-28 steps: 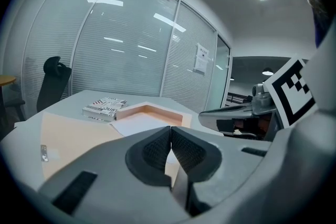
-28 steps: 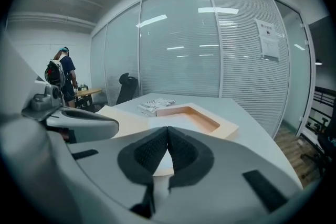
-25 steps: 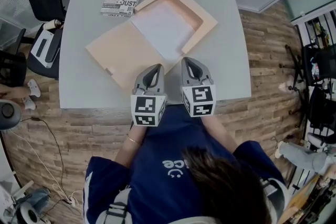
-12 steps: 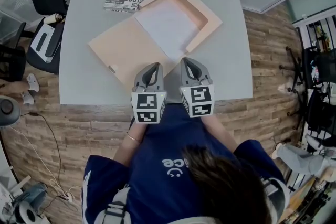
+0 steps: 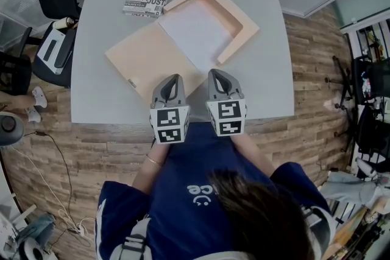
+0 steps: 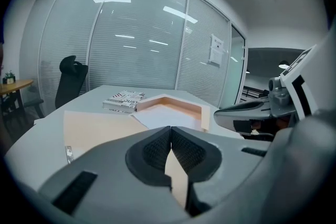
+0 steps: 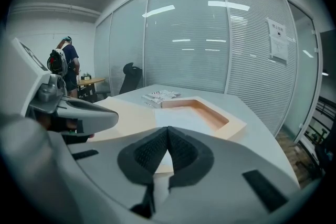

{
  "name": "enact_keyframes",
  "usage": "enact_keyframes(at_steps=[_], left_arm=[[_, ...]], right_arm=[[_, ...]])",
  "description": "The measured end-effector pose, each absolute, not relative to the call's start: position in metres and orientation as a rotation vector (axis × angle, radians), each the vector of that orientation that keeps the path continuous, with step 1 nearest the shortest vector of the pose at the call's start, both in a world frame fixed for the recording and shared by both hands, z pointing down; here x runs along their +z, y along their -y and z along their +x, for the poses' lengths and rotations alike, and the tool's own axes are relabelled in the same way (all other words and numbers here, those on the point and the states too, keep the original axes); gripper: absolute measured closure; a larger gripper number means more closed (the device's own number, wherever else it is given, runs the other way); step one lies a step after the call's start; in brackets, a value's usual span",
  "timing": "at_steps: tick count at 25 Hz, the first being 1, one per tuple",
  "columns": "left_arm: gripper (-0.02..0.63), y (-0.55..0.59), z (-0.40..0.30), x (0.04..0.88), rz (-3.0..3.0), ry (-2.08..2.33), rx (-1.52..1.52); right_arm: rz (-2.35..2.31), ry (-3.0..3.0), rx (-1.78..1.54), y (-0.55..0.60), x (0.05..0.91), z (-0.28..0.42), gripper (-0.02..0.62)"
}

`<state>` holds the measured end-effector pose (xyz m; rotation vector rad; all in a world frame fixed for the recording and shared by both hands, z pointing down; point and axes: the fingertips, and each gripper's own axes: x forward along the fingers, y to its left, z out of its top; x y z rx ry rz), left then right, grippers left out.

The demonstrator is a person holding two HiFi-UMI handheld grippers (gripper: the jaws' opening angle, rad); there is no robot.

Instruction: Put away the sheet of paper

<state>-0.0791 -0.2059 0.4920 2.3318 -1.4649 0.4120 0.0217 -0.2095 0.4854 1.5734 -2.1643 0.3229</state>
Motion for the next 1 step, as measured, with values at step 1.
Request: enact_keyframes(at_steps=[1], left_arm=[[0.601, 0.2064, -0.0814, 0.4928, 2.324, 1.481, 0.414]], right_arm=[[1.575, 2.159, 0.326, 0.2093, 0.4868, 0.0222, 0.589]])
